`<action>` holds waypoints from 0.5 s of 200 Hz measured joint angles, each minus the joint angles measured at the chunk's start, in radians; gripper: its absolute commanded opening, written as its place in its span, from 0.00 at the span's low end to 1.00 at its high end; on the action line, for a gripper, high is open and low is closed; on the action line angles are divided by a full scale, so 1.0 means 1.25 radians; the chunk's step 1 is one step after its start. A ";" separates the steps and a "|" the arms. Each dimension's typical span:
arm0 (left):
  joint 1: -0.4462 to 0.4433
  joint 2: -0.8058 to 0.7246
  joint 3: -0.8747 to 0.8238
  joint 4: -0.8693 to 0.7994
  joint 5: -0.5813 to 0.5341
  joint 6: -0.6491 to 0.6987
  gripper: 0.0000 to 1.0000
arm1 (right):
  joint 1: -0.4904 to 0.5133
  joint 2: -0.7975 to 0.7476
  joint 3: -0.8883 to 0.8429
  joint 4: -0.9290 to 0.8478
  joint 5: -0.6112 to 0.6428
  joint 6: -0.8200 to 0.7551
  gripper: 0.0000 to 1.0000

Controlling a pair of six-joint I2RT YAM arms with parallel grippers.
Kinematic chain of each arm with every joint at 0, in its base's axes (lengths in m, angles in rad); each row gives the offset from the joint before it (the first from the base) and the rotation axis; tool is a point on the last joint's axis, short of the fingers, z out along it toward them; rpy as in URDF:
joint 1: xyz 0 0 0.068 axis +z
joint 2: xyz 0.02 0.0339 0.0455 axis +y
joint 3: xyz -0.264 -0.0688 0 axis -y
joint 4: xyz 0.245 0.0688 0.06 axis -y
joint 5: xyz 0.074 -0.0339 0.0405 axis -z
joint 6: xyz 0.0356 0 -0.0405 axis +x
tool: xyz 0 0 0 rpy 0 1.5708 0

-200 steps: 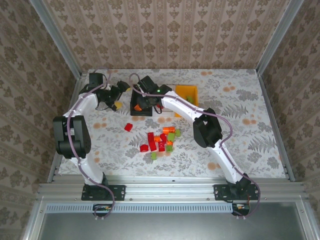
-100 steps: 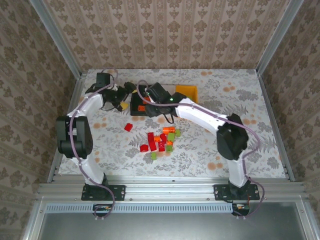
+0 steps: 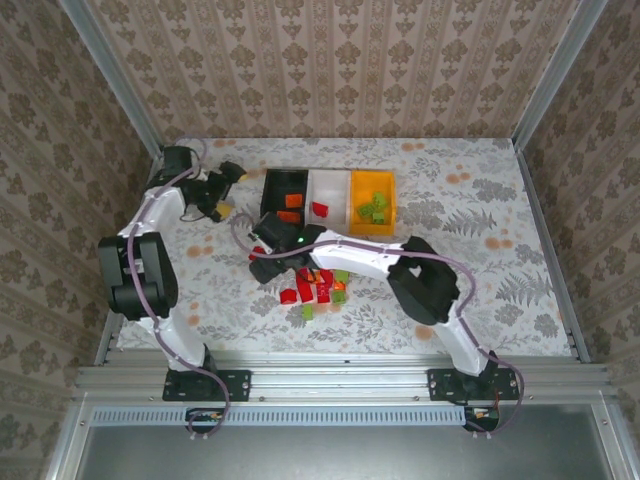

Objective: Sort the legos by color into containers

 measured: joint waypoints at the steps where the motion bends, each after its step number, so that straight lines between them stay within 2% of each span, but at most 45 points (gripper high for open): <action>1: 0.003 0.000 0.000 0.000 0.000 0.000 1.00 | 0.000 0.002 0.003 0.000 0.000 -0.002 0.82; 20: 0.025 0.000 0.000 0.000 -0.002 0.000 1.00 | -0.005 0.064 0.068 -0.007 0.002 -0.028 0.84; 59: 0.023 0.000 0.000 0.001 0.002 0.000 1.00 | -0.012 0.161 0.186 -0.030 0.013 -0.075 0.84; 100: 0.023 0.000 0.000 0.003 0.005 -0.001 1.00 | -0.013 0.219 0.245 -0.051 0.034 -0.099 0.81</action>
